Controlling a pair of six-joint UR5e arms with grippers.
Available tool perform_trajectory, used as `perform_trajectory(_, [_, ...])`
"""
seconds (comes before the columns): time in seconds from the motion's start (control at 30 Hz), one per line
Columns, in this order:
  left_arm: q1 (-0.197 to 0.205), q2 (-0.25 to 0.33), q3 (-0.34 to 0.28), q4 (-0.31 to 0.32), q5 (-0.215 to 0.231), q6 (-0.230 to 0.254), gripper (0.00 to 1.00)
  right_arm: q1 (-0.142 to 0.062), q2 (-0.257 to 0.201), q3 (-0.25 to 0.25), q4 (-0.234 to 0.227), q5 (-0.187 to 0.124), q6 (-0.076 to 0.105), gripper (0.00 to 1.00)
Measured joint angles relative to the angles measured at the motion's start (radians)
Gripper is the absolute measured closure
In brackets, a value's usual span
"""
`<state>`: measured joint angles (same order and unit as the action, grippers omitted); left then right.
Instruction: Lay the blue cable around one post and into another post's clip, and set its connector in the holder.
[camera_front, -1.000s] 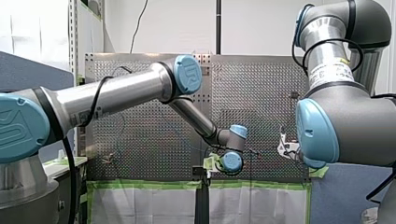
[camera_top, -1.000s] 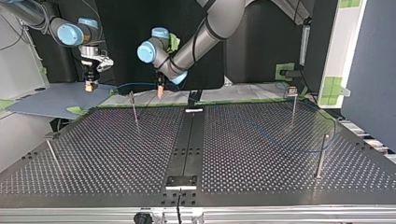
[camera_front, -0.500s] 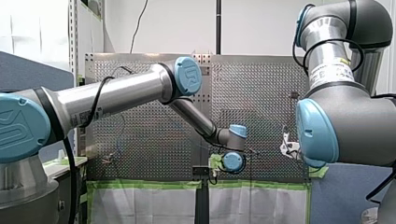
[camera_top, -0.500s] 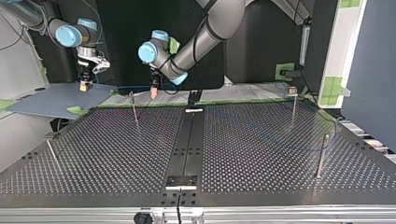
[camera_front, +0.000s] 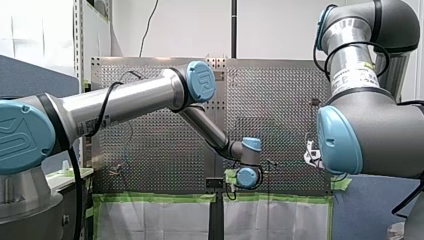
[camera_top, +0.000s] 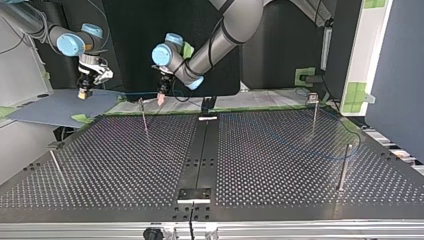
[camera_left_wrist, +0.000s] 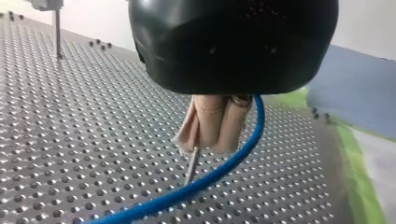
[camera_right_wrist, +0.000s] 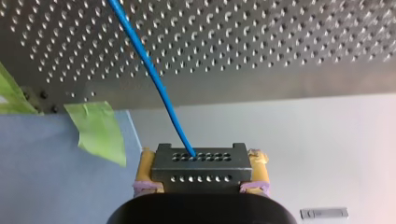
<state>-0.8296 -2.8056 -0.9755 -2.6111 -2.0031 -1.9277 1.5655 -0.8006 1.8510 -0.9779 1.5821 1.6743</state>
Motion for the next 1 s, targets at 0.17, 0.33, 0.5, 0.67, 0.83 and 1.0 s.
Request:
perform_trajectory(0.17, [0.001,0.000,0.013,0.041,0.001,-0.004,0.97,0.000,0.000,-0.004,0.009,0.015,-0.007,1.00])
perform_trajectory(0.33, [-0.001,0.000,0.018,0.068,-0.003,-0.007,0.97,0.000,0.000,-0.006,0.009,0.015,-0.008,1.00])
perform_trajectory(0.5, [-0.005,0.000,0.009,0.072,-0.008,-0.016,0.97,0.001,0.000,-0.006,0.008,0.015,-0.011,1.00])
perform_trajectory(0.67, [-0.008,0.000,-0.024,0.084,-0.010,-0.019,0.97,0.001,0.000,-0.007,0.008,0.015,-0.011,1.00])
perform_trajectory(0.83, [-0.010,0.001,-0.049,0.093,-0.011,-0.012,0.97,0.003,0.000,-0.006,0.006,0.015,-0.011,1.00])
perform_trajectory(1.0, [-0.006,0.000,-0.058,0.108,-0.005,-0.009,0.97,0.008,0.001,-0.007,-0.001,0.004,-0.014,1.00])
